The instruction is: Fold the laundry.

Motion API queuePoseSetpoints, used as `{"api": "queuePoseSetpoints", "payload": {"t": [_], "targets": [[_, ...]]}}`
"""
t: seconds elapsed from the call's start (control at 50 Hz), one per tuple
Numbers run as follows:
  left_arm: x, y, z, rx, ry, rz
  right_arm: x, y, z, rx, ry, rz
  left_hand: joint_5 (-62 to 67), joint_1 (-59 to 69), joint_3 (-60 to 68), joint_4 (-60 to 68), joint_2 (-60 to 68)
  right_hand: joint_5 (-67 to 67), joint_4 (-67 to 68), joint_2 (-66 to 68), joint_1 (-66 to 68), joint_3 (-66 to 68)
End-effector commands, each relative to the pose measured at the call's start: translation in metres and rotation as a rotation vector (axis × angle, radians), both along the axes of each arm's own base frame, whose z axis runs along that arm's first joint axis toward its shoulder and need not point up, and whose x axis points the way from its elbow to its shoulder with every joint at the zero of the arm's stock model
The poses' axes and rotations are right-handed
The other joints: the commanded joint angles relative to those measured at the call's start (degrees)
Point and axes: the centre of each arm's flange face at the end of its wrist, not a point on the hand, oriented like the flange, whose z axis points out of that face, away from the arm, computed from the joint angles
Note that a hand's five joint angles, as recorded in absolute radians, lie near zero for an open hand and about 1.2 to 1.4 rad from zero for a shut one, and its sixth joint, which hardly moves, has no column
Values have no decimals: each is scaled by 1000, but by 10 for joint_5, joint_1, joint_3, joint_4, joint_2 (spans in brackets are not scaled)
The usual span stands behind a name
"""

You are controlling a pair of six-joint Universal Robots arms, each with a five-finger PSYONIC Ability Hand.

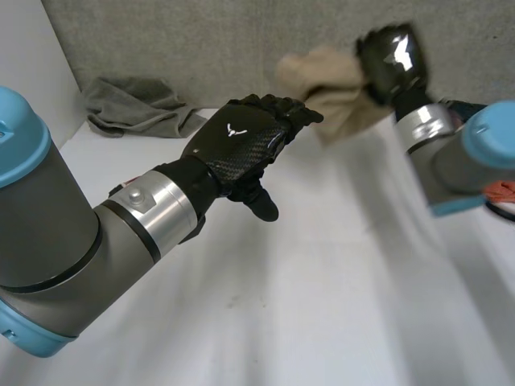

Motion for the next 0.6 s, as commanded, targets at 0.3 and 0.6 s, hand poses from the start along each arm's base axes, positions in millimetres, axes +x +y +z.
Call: {"api": "queuePoseSetpoints", "payload": {"t": [0.3,0.6], "targets": [[-11,12,1,-28,18,-53,-260,-143,-36,-1,-155,8,-17,7,-10,-6,-7,173,118,143,223,136],[-12,11,-11,1,-5,-47,-336,-135,-163,240,-84,-23,-14,11,-7,-3,-3,173,118,143,223,136]]}}
